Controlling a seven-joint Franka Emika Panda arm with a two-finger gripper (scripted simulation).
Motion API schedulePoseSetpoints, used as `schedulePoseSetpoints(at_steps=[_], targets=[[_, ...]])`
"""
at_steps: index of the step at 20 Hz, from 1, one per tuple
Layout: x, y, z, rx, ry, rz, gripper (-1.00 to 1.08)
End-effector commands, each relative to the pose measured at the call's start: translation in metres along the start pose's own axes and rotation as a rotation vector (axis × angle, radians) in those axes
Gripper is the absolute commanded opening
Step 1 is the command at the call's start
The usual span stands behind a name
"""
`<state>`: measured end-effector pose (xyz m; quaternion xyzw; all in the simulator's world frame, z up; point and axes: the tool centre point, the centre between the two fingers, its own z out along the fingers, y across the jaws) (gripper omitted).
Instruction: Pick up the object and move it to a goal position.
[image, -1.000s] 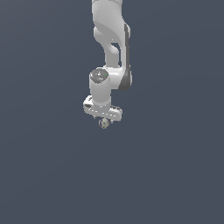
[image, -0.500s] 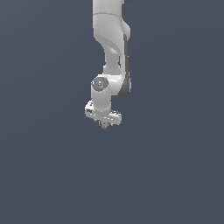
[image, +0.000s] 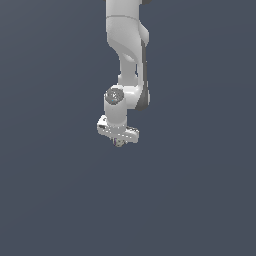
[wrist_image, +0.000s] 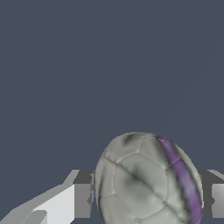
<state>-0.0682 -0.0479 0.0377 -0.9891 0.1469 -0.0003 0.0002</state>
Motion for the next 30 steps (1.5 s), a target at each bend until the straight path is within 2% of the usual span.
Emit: schedulePoseSetpoints(at_steps=[1, 8, 15, 22, 30], targets=[[0.000, 0.000, 0.001, 0.000, -0.001, 0.000, -1.00], [-0.001, 0.003, -0.008, 0.000, 0.000, 0.000, -1.00], [-0.004, 0.016, -0.040, 0.001, 0.000, 0.000, -1.00], [-0.008, 0.039, -0.097, 0.001, 0.000, 0.001, -1.00], [-0.015, 0.074, -0.183, 0.001, -0.001, 0.001, -1.00]])
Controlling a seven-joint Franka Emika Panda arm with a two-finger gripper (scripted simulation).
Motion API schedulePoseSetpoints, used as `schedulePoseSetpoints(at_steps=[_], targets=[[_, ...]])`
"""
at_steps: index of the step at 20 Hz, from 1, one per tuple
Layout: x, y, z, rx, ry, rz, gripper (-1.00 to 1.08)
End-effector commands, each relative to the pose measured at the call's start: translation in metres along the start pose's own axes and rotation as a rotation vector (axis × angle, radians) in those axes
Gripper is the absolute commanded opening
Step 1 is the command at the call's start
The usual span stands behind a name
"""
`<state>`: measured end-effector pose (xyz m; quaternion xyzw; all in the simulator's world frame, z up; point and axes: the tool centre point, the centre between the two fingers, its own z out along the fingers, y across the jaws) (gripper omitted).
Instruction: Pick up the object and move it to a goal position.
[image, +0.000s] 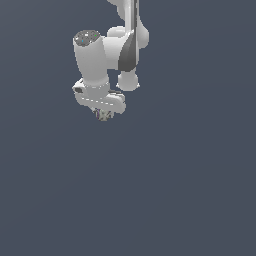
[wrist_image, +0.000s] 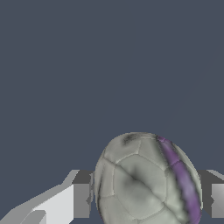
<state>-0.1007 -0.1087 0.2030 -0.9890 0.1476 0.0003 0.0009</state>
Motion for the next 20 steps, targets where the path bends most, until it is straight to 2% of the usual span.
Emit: schedulePoseSetpoints(at_steps=[1, 20], targets=[[-0.002, 0.011, -0.028, 0.000, 0.001, 0.001, -1.00], [-0.013, 0.088, -0.221, 0.000, 0.000, 0.001, -1.00]])
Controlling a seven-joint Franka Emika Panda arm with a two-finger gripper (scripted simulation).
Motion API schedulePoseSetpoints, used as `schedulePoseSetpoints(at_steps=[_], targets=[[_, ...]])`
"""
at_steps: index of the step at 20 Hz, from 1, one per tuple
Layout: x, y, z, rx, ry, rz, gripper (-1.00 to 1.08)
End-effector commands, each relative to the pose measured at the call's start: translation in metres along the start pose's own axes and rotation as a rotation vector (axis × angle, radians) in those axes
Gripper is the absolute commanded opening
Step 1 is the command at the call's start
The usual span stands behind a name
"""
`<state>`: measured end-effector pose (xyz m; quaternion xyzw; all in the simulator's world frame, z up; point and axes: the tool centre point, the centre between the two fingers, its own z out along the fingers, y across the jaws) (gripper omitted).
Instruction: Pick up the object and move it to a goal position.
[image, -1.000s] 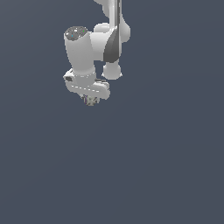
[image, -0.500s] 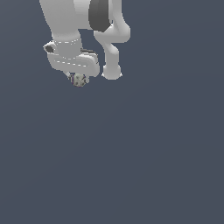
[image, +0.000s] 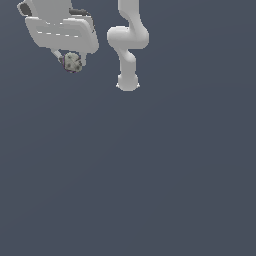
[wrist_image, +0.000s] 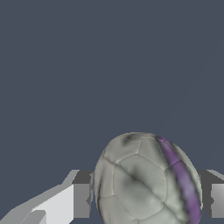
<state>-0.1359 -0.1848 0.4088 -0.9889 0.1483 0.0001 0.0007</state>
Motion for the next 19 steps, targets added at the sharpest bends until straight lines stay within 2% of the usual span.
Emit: schedulePoseSetpoints(at_steps=[1, 10, 19], targets=[[-0.001, 0.009, -0.024, -0.001, 0.000, -0.001, -1.00], [-0.001, 0.030, -0.078, -0.001, 0.000, -0.002, -1.00], [0.000, 0.036, -0.094, -0.001, 0.000, -0.002, -1.00]])
